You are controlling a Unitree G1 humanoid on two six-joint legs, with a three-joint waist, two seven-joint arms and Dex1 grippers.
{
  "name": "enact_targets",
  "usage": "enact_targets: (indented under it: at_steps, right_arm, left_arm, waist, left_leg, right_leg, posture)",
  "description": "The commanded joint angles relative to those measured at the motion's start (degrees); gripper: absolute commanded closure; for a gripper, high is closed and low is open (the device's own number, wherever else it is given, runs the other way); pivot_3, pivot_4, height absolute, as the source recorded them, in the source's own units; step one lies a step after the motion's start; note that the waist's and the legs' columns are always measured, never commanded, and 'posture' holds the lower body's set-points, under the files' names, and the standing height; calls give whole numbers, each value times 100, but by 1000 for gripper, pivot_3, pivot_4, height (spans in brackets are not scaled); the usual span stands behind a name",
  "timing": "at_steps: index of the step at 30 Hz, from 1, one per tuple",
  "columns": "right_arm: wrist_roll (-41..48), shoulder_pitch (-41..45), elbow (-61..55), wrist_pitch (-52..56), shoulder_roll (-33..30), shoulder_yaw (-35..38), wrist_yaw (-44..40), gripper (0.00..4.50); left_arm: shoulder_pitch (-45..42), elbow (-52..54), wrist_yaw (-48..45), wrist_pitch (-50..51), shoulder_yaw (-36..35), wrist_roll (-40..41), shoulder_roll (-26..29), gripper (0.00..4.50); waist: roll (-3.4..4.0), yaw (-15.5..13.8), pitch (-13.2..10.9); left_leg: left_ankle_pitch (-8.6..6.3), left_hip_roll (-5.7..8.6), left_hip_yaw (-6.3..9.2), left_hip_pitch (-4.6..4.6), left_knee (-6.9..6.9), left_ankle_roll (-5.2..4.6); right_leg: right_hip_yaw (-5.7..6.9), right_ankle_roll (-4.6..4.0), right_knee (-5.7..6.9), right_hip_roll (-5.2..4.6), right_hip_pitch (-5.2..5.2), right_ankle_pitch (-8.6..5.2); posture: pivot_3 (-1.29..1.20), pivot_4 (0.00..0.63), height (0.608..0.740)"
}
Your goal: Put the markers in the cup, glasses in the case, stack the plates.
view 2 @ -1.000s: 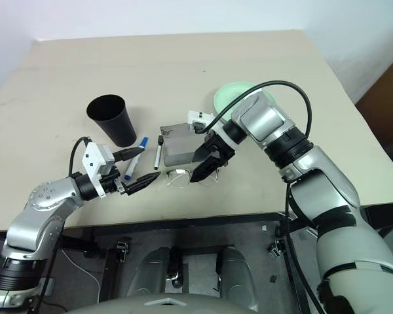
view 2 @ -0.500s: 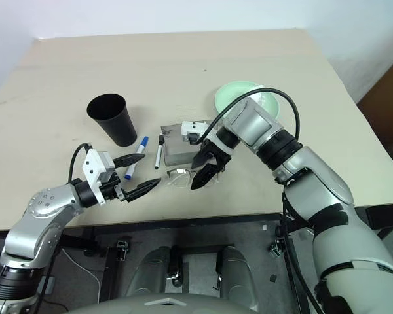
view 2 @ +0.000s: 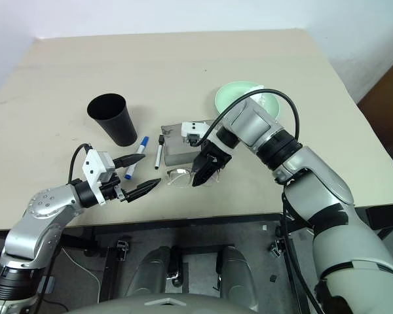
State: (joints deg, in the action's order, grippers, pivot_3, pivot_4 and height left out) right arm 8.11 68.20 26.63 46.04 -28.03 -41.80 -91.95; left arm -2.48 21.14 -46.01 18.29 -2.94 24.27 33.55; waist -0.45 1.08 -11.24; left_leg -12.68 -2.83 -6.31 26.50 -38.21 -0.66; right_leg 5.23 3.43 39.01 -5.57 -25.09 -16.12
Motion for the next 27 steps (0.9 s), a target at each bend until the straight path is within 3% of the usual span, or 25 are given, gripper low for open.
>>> enact_targets:
  at_steps: [1, 9, 12, 14, 21, 27]
  right_arm:
    - [6, 77, -139, 1, 5, 38, -55, 1850]
    - [-210, 26, -44, 16, 146, 84, -34, 1850]
    - [-247, 21, -23, 44, 195, 117, -24, 2415]
    - [-285, 21, -13, 34, 217, 128, -19, 3028]
    - [-444, 19, 143, -90, 270, 126, 5, 3028]
    - [-483, 11, 134, -10, 316, 170, 1, 4474]
  left_arm:
    - [-32, 177, 6, -114, 13, -15, -13, 98]
    - [-41, 179, 26, -110, 24, -17, -32, 98]
    - [-38, 180, 36, -110, 24, -15, -40, 98]
    - [-29, 177, 45, -117, 19, -13, -43, 98]
    - [-10, 180, 84, -148, 25, -33, -60, 98]
    - [8, 171, 95, -172, 22, -30, -50, 98]
  waist:
    - [0, -1, 0]
    - [0, -3, 0]
    - [0, -3, 0]
    - [0, -2, 0]
    - [0, -6, 0]
    - [-1, -6, 1]
  left_leg:
    - [0, 0, 0, 0, 0, 0]
    - [1, 0, -1, 0, -1, 0]
    - [1, 0, -1, 0, -1, 0]
    - [1, 0, -1, 0, -1, 0]
    - [3, 0, -1, 0, -2, 1]
    - [4, -1, -1, -1, -2, 2]
  right_leg:
    - [0, 0, 0, 0, 0, 0]
    - [1, 1, 1, 3, 1, 0]
    - [1, 1, 1, 3, 1, 0]
    - [1, 1, 1, 4, 1, 0]
    - [3, 1, 2, 4, 3, 0]
    - [3, 2, 3, 6, 3, 1]
  posture:
    - [0, 150, 701]
    - [0, 150, 701]
    - [0, 150, 701]
    - [0, 150, 701]
    - [0, 150, 701]
    - [0, 150, 701]
